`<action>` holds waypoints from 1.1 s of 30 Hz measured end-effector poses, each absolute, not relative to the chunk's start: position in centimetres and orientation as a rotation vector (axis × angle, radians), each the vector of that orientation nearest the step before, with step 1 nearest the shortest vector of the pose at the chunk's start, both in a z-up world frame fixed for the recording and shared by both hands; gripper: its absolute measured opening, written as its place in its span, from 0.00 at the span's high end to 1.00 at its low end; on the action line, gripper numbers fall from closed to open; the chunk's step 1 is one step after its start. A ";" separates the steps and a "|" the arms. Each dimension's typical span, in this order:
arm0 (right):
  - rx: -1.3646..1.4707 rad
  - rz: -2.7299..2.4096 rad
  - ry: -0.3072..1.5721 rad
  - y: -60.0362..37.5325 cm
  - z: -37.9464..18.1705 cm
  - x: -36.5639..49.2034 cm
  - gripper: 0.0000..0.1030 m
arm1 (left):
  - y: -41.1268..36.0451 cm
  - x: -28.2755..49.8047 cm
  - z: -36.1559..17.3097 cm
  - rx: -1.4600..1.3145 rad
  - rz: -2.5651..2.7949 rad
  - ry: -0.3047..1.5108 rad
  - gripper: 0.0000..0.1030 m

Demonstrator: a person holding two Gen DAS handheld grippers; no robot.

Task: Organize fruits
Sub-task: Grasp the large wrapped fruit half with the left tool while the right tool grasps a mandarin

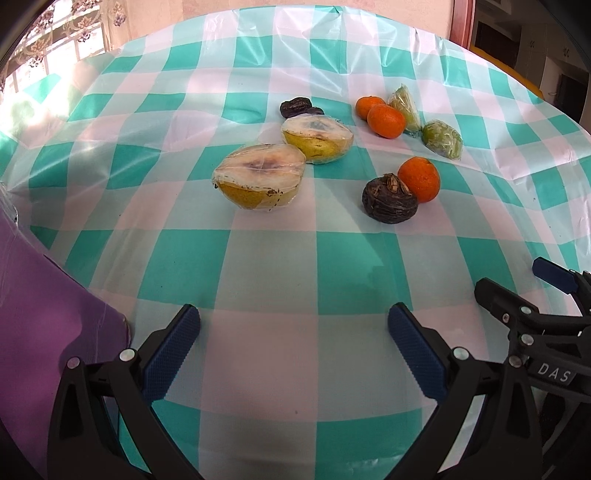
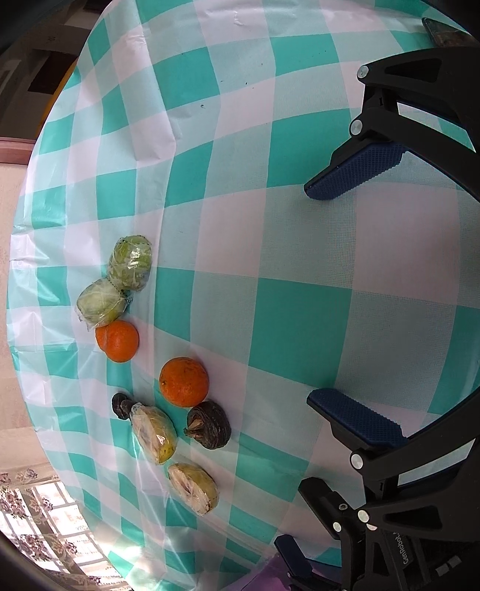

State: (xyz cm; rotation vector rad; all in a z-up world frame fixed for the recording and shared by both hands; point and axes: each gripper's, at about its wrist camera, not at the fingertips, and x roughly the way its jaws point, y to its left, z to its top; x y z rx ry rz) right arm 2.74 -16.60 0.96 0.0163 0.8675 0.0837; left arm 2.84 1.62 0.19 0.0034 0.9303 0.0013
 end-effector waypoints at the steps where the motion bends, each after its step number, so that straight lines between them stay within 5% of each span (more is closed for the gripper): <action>1: 0.006 0.101 0.863 -16.4 1.0 3.3 0.04 | 1.8 3.3 0.2 0.009 0.015 0.935 0.01; 10: -0.036 0.136 0.909 -14.9 1.5 8.4 0.16 | 2.2 6.1 -0.8 -0.032 0.031 1.036 0.01; 18: -0.096 0.238 0.918 -11.9 1.6 10.8 0.23 | 3.1 7.1 0.2 -0.018 -0.022 0.930 0.02; 20: -0.108 0.250 0.909 -11.3 1.7 10.9 0.31 | 3.2 7.6 0.2 -0.029 -0.027 0.929 0.02; 23: -0.052 0.246 0.891 -12.0 2.0 10.8 0.61 | 3.9 8.7 0.3 -0.072 -0.015 0.925 0.02; 29: 0.236 0.251 0.872 -16.3 1.9 10.9 0.65 | 5.7 10.8 0.7 -0.138 0.046 0.901 0.15; 33: 0.263 0.242 0.866 -16.7 2.0 11.0 0.65 | 5.2 11.4 0.9 -0.117 0.043 0.885 0.43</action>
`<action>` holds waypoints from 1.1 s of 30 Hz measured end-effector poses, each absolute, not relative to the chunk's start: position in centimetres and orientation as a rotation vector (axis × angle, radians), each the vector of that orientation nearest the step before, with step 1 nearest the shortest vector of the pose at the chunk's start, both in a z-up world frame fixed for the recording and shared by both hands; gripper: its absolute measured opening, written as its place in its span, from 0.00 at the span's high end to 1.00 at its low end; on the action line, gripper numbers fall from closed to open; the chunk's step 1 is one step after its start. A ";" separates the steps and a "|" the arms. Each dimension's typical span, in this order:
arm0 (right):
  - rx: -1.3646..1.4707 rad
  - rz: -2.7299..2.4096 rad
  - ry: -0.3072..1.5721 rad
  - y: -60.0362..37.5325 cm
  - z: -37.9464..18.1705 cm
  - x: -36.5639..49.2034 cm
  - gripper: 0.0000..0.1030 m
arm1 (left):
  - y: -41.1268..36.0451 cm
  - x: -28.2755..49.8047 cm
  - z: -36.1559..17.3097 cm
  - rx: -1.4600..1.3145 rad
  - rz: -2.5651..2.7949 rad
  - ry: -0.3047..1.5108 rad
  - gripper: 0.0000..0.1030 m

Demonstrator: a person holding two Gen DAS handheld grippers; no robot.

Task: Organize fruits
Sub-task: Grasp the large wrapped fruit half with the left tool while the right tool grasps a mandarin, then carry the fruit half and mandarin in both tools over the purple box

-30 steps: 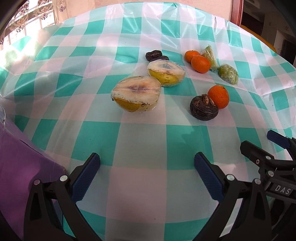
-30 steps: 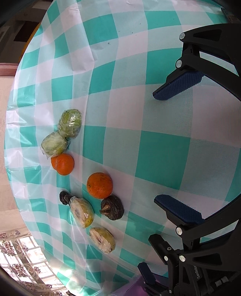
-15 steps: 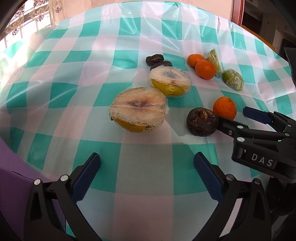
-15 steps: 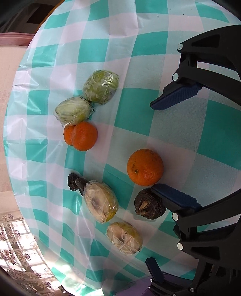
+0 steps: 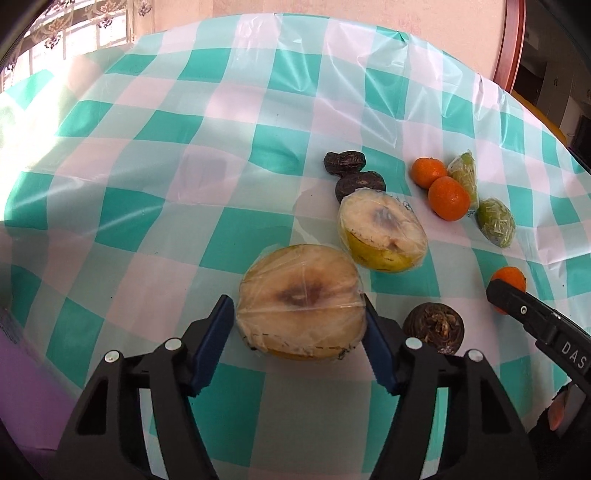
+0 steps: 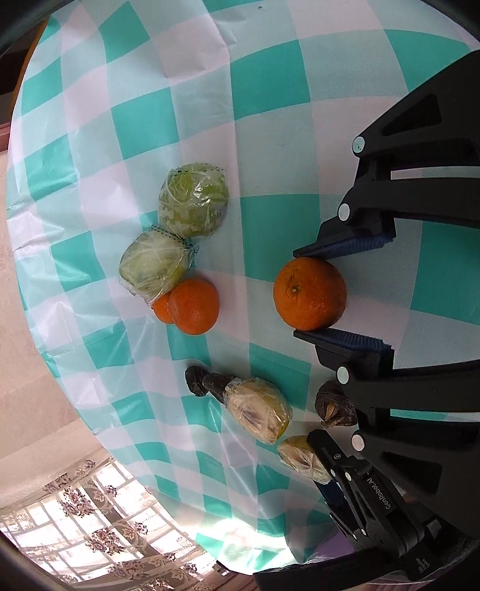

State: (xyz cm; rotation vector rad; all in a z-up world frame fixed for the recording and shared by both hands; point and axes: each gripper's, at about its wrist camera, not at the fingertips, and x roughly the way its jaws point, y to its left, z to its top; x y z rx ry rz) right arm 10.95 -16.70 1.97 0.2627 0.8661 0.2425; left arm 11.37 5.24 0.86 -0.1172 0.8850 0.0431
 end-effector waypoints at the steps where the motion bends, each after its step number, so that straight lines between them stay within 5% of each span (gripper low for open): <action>1: 0.264 0.242 0.865 -16.7 2.0 10.9 0.65 | 5.1 11.4 0.9 -0.112 0.049 0.886 0.43; 33: 0.426 0.372 0.845 -18.0 1.6 3.4 0.65 | 1.1 -1.8 1.3 -0.283 -0.239 0.812 0.44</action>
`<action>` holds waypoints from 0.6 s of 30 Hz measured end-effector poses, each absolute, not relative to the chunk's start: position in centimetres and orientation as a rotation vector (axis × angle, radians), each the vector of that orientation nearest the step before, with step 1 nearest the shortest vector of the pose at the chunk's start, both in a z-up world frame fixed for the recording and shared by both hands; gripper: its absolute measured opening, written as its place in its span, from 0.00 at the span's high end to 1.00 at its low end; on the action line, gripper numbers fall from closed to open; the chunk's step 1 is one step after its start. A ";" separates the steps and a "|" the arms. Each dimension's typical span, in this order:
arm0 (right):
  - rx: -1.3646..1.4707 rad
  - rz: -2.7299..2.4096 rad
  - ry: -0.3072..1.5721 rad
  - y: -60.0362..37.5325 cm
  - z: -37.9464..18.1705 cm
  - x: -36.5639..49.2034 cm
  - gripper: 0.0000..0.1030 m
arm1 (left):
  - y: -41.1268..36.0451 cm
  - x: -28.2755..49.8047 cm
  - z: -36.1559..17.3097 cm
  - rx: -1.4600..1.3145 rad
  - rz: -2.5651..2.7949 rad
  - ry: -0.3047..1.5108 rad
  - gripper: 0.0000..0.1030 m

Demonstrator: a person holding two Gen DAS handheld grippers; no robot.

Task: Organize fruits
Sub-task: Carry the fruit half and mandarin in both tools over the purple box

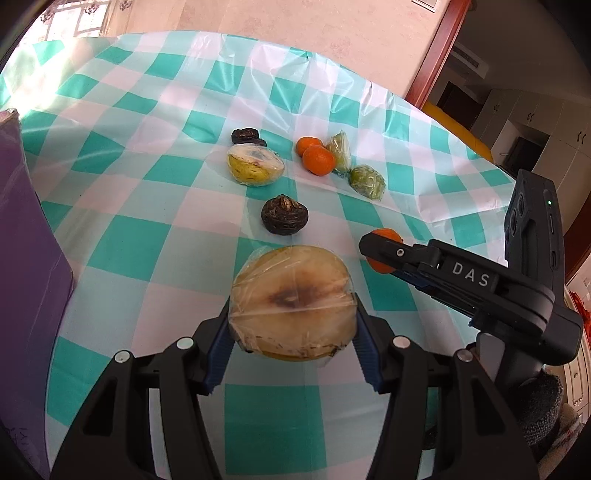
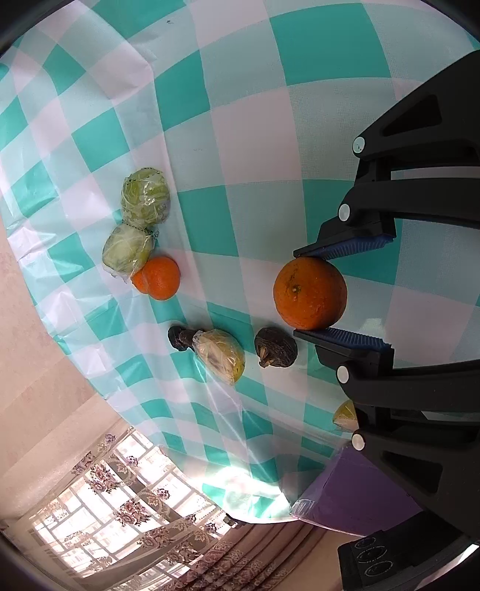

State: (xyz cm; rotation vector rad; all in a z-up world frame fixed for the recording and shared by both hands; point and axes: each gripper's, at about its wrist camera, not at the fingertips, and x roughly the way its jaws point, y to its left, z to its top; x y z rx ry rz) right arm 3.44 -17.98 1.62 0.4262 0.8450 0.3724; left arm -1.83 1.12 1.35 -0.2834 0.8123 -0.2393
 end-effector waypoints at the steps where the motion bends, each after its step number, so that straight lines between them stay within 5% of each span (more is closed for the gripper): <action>1: 0.421 0.373 0.847 -17.9 1.6 3.0 0.65 | 1.1 -2.5 1.3 -0.285 -0.245 0.818 0.44; 18: 0.326 0.429 0.852 -16.2 1.5 -4.7 0.65 | 1.7 -9.4 2.1 -0.229 -0.247 0.728 0.44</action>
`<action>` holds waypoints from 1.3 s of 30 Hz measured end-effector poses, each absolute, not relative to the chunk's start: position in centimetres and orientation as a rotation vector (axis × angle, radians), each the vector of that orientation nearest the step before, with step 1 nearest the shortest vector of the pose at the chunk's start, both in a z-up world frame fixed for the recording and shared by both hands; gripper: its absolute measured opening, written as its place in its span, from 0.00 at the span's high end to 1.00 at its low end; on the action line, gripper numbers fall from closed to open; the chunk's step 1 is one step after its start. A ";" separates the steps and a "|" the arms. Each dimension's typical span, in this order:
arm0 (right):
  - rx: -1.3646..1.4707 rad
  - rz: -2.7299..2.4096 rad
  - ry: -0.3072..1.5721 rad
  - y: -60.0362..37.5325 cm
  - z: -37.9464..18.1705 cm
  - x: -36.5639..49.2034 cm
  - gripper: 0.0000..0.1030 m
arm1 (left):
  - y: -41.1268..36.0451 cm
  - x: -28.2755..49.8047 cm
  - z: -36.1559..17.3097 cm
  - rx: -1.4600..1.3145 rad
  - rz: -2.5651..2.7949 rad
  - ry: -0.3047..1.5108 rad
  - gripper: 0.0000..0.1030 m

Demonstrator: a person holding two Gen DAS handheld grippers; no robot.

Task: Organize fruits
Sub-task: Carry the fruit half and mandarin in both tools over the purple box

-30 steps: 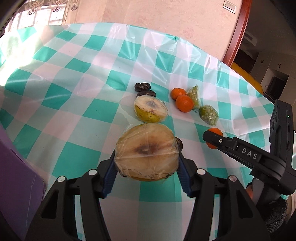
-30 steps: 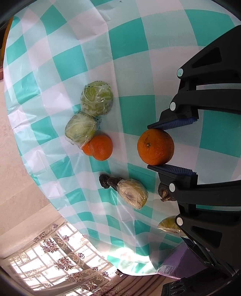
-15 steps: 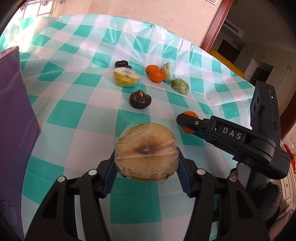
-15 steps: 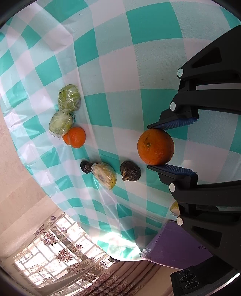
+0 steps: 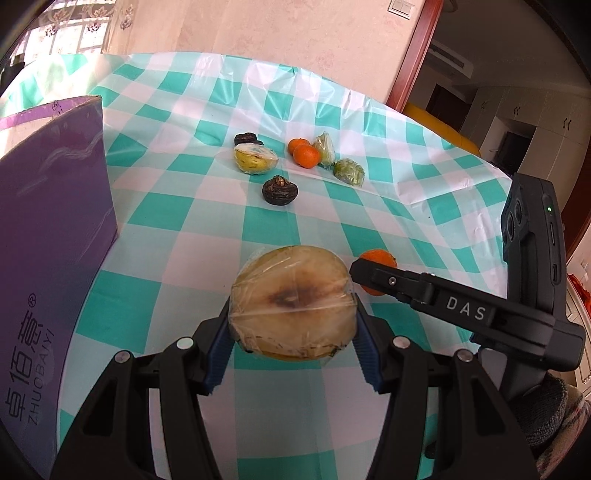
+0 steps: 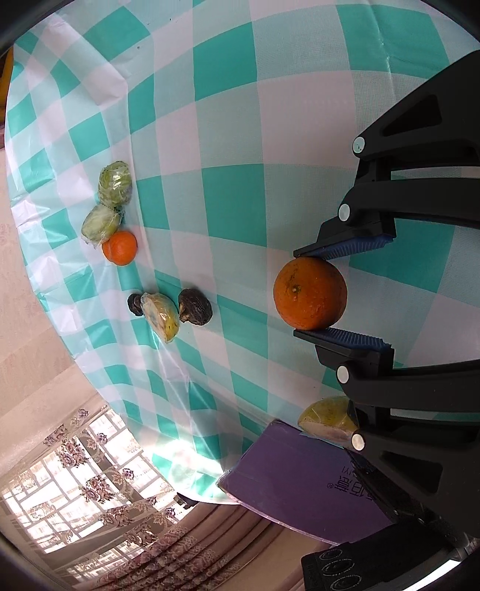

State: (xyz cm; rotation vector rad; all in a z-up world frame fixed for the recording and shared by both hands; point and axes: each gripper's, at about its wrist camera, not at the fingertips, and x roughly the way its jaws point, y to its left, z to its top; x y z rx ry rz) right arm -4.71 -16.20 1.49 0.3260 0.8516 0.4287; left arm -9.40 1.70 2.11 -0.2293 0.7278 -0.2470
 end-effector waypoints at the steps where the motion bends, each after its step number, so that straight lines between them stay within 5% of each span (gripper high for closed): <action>1: 0.323 0.433 0.853 -16.1 1.5 -5.0 0.65 | 1.8 -9.7 2.2 -0.231 -0.246 0.719 0.44; 13: 0.277 0.451 0.792 -14.8 2.4 -8.2 0.65 | 3.9 -14.3 3.8 -0.281 -0.219 0.570 0.44; 25: 0.302 0.582 0.685 -11.3 5.9 -10.5 0.65 | 6.6 -20.9 13.7 -0.154 -0.110 0.275 0.44; 39: 0.050 0.794 0.625 -0.1 10.3 -14.4 0.65 | 18.5 -25.7 14.5 -0.187 0.200 0.345 0.44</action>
